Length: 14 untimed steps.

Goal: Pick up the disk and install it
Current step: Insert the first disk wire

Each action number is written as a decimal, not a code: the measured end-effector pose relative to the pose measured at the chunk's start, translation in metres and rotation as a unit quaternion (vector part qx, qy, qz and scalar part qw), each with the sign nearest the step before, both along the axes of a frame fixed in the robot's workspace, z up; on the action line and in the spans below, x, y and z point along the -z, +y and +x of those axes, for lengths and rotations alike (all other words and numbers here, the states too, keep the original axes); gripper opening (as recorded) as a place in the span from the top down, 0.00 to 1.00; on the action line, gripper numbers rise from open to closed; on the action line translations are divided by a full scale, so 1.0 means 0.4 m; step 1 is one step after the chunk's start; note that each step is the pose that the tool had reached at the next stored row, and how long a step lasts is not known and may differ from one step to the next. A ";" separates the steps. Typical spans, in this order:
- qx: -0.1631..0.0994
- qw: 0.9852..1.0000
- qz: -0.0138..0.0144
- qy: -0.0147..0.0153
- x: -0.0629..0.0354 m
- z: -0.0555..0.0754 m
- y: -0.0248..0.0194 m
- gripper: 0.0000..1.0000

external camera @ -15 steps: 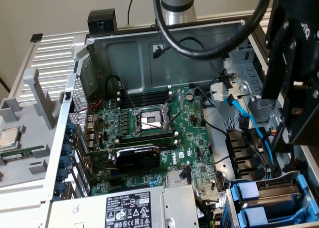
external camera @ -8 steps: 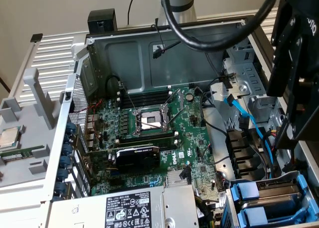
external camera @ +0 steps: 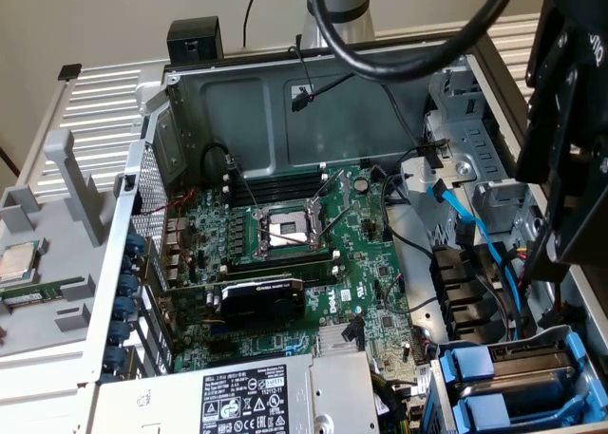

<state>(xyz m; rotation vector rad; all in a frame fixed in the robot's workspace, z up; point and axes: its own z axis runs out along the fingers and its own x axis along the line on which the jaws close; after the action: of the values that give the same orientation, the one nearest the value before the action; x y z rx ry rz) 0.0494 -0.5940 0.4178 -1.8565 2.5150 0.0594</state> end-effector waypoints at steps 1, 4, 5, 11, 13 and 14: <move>0.001 1.000 0.000 0.000 0.000 0.006 0.001 0.29; 0.001 1.000 0.000 0.000 0.001 0.029 0.006 0.29; 0.001 1.000 0.000 0.000 0.002 0.037 0.007 0.29; 0.003 1.000 0.000 0.000 0.004 0.081 0.016 0.29; 0.008 1.000 0.000 0.000 0.008 0.085 0.017 0.29; 0.012 1.000 0.000 0.000 0.010 0.086 0.017 0.29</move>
<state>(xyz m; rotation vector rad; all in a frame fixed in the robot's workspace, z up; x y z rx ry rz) 0.0838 -0.5873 0.4138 -1.8257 2.5370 0.0590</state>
